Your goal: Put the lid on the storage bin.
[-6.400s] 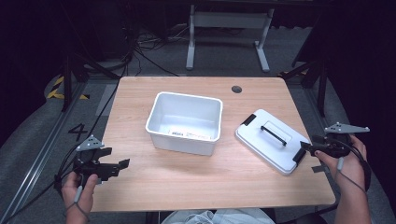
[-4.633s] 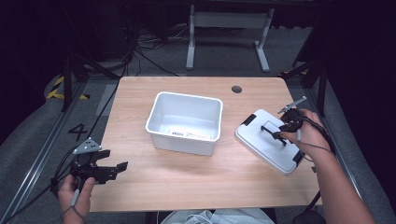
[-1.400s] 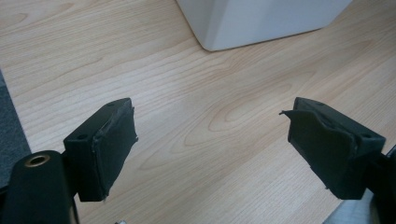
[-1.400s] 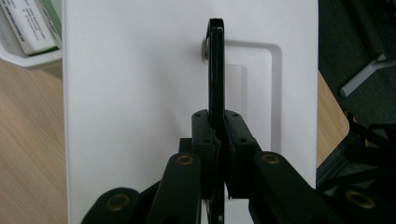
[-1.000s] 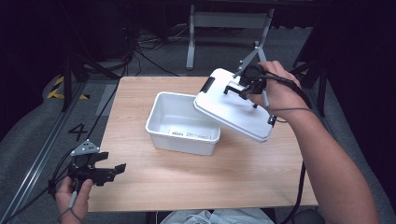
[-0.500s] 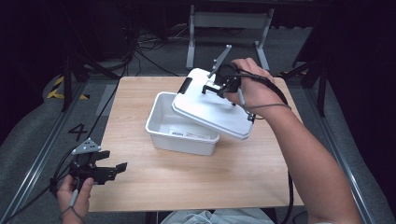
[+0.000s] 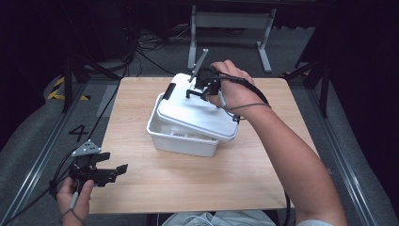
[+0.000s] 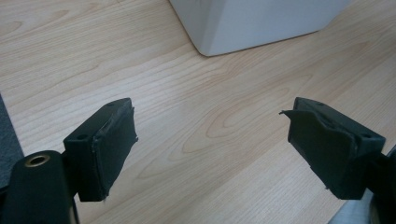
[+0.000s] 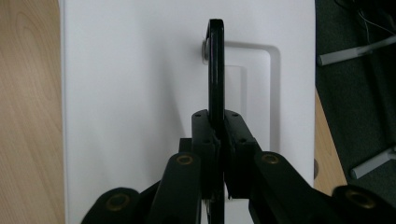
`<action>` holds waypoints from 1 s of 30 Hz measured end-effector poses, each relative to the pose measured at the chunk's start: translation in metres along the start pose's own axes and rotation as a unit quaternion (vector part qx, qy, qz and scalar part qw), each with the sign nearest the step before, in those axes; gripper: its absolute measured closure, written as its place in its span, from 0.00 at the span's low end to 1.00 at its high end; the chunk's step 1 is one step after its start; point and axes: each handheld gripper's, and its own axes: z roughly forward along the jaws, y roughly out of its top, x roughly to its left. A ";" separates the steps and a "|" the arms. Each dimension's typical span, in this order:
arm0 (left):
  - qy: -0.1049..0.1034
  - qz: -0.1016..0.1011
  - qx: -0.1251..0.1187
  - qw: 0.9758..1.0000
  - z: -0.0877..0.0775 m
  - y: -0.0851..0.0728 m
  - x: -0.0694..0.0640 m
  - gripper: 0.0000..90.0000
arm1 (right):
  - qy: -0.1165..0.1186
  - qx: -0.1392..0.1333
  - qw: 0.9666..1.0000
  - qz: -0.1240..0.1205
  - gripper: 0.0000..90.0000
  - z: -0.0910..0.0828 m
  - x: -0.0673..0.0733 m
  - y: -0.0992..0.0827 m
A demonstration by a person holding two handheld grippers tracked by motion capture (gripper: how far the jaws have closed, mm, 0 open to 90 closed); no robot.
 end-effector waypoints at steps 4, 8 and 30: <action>0.001 -0.001 -0.003 1.000 -0.001 -0.001 0.000 0.17 | 0.004 0.001 1.000 -0.009 0.95 0.006 0.004 0.007; 0.003 -0.002 -0.005 1.000 -0.002 -0.002 0.000 0.17 | 0.012 0.005 1.000 -0.017 0.95 0.015 0.009 0.017; 0.003 -0.003 -0.003 1.000 -0.003 -0.003 0.000 0.17 | 0.023 0.023 0.999 -0.041 0.95 0.050 0.016 0.030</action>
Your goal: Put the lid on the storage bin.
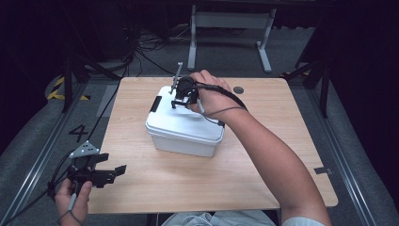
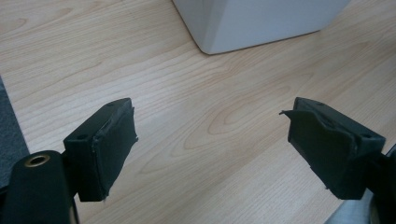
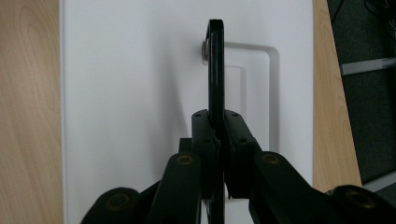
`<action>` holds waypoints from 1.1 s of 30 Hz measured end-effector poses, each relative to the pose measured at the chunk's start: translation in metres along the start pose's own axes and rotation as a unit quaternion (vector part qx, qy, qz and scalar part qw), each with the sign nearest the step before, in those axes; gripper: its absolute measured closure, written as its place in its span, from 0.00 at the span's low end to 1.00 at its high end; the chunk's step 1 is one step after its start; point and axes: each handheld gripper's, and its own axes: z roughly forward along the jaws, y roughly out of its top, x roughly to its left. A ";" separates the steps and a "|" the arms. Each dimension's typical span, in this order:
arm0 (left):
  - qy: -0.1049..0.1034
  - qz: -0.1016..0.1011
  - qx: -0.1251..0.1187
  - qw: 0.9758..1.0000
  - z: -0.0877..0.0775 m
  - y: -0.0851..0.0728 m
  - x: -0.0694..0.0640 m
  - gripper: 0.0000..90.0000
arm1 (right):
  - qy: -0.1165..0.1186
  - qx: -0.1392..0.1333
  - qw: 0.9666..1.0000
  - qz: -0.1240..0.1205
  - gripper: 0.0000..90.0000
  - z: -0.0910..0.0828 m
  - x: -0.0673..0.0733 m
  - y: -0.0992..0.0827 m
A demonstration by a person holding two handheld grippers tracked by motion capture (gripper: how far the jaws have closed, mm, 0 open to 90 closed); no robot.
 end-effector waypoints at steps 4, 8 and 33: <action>0.000 -0.001 -0.001 1.000 0.000 0.000 0.000 0.17 | -0.002 0.002 1.000 -0.006 0.95 0.003 0.001 0.003; -0.001 -0.002 -0.002 1.000 0.000 0.000 0.000 0.17 | -0.004 0.000 1.000 -0.008 0.95 0.004 0.003 0.005; -0.004 0.001 -0.001 1.000 0.001 0.001 0.001 0.17 | -0.004 0.011 1.000 -0.019 0.93 0.012 0.002 0.006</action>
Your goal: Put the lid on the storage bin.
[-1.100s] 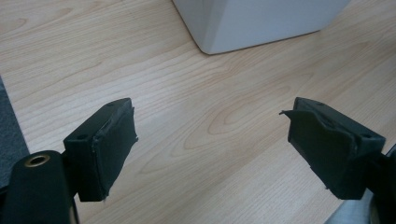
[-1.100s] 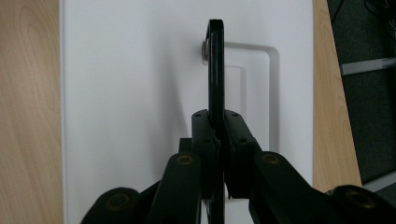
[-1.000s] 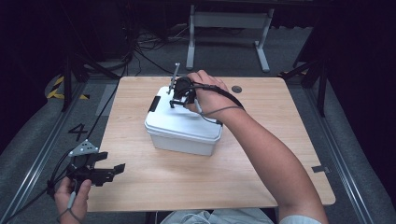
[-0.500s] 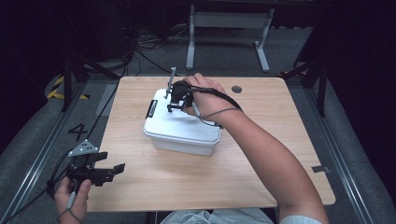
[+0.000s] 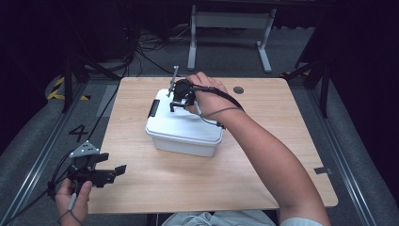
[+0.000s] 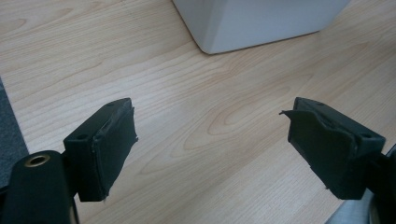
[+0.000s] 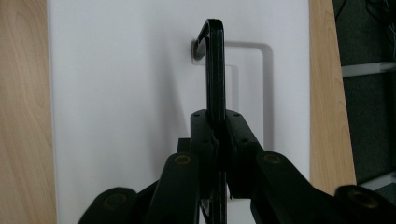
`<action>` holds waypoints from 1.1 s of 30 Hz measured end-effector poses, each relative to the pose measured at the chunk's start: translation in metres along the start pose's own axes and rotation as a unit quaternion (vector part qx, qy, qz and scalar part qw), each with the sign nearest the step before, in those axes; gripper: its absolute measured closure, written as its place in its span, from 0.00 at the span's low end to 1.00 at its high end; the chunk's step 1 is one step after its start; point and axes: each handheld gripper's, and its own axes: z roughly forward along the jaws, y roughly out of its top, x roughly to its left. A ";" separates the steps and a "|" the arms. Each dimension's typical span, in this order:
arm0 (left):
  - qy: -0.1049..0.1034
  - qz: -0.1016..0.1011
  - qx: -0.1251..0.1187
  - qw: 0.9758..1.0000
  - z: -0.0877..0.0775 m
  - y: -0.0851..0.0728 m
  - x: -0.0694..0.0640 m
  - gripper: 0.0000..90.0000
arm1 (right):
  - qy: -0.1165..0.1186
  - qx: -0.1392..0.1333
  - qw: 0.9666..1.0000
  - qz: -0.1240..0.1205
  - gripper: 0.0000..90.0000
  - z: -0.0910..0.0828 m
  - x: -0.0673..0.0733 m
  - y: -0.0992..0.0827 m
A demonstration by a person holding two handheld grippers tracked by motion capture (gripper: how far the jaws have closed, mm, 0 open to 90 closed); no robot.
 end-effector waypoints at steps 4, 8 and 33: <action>0.003 0.001 -0.001 1.000 0.000 0.000 0.000 0.17 | 0.009 -0.002 1.000 -0.003 0.95 0.000 0.004 0.001; 0.001 0.002 0.001 1.000 0.000 0.000 0.001 0.17 | -0.011 0.011 1.000 -0.017 0.95 -0.003 0.012 0.002; -0.001 -0.004 0.000 1.000 0.000 0.000 0.001 0.17 | -0.007 0.016 1.000 -0.023 0.94 0.004 0.010 0.004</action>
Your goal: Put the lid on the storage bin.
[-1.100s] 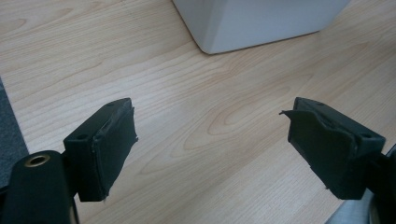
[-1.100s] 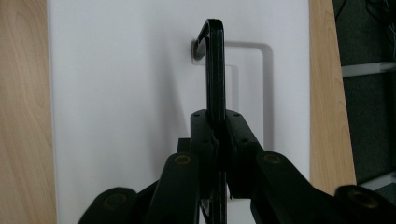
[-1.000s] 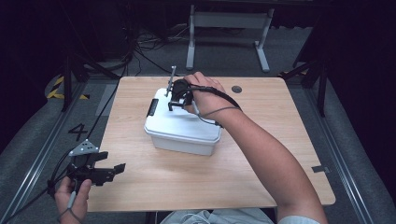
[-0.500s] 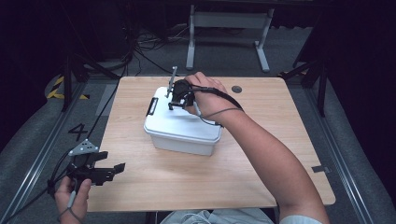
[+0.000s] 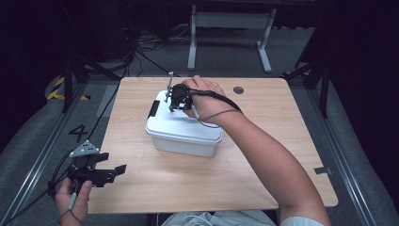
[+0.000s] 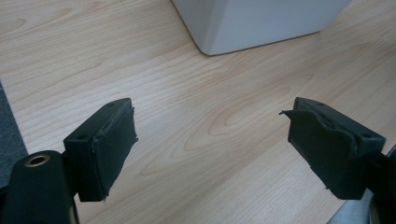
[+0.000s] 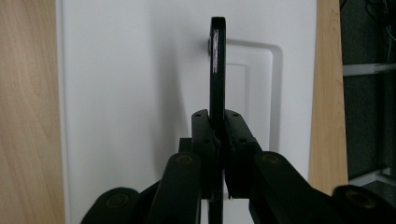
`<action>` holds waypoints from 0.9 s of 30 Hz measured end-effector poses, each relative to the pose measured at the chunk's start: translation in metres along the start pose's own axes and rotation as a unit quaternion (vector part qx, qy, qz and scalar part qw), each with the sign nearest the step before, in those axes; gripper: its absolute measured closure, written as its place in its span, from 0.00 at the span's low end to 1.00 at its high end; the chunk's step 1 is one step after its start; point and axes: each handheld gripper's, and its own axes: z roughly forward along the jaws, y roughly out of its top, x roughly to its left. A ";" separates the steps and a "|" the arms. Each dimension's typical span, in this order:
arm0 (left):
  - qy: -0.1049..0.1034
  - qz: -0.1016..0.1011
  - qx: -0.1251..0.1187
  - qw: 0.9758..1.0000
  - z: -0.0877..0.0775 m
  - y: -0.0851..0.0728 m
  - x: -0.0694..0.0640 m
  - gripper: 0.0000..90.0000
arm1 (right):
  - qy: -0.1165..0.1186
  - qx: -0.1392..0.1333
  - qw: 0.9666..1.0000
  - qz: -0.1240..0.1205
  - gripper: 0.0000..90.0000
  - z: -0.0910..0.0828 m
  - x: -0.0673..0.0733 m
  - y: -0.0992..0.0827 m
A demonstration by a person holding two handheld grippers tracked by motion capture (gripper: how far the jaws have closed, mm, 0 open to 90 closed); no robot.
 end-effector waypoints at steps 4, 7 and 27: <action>0.000 0.003 0.000 1.000 0.000 0.000 -0.001 0.17 | -0.001 0.000 1.000 0.001 0.94 0.000 0.000 -0.002; -0.001 0.003 -0.001 1.000 0.000 0.000 -0.001 0.17 | -0.001 -0.001 1.000 0.003 0.93 0.000 0.003 -0.002; -0.003 0.008 0.005 1.000 0.003 0.002 0.000 0.17 | 0.018 -0.114 0.989 0.090 0.59 -0.040 0.005 -0.034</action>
